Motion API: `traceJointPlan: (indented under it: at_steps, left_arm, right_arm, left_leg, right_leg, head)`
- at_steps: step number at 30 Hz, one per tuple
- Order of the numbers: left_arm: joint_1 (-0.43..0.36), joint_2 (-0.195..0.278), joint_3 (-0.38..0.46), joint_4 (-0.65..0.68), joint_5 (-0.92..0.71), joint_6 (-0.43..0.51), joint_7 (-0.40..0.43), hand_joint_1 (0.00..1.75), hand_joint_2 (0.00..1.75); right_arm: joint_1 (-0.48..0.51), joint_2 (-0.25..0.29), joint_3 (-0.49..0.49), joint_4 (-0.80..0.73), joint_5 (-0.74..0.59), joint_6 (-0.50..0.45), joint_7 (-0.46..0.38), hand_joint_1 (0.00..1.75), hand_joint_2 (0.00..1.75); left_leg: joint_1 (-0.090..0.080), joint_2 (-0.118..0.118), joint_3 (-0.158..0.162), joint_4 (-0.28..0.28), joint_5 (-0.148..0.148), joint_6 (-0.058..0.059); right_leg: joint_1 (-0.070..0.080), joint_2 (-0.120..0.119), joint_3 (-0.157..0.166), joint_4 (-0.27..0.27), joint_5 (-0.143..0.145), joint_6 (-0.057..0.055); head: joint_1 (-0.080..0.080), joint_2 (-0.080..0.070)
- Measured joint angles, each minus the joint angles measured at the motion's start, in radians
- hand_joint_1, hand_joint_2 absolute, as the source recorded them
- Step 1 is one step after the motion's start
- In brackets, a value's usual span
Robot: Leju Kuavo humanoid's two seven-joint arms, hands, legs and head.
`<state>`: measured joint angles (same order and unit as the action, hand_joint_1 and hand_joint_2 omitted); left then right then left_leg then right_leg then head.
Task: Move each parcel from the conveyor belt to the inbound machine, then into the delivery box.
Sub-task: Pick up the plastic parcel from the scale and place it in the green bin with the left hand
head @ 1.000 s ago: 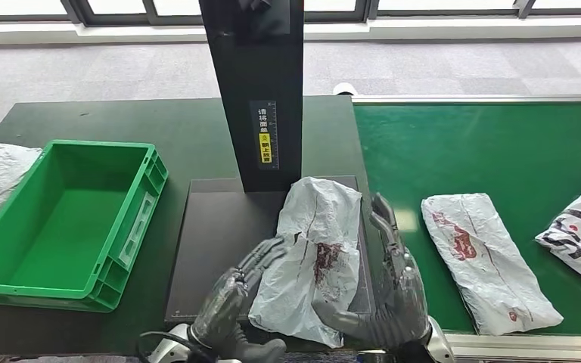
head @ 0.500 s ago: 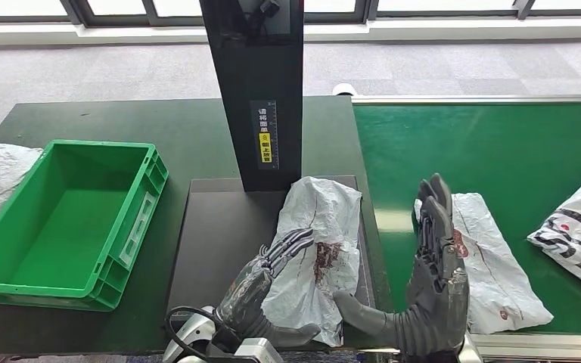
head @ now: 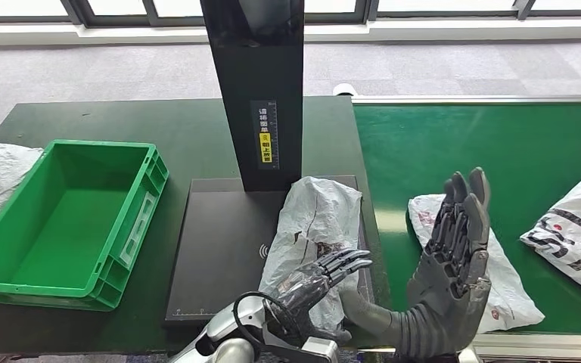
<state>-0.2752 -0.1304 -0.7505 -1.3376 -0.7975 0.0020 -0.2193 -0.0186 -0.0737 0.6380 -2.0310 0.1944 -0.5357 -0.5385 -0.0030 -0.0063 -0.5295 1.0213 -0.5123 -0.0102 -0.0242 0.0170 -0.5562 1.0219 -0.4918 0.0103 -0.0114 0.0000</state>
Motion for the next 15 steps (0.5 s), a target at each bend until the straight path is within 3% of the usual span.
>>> traceJointPlan:
  at_steps: [8, 15]
  left_arm:
    - [-0.094, -0.055, -0.047, 0.155, 0.081, 0.04, 0.005, 0.0, 1.75]
    - [-0.154, -0.066, -0.068, 0.239, 0.111, 0.056, 0.004, 0.0, 1.75]
  right_arm:
    - [-0.061, -0.04, 0.08, 0.004, -0.048, -0.035, 0.003, 0.0, 1.75]
    - [-0.091, -0.063, 0.114, 0.01, -0.071, -0.041, 0.003, 0.0, 1.75]
  left_leg:
    - [0.0, 0.0, 0.0, 0.0, 0.0, 0.0]
    - [0.0, 0.0, 0.0, 0.0, 0.001, 0.0]
  right_leg:
    - [0.0, 0.0, 0.0, 0.0, 0.0, 0.0]
    - [0.0, 0.0, 0.0, 0.0, 0.0, 0.0]
  head:
    - [0.0, 0.0]
    - [0.0, 0.0]
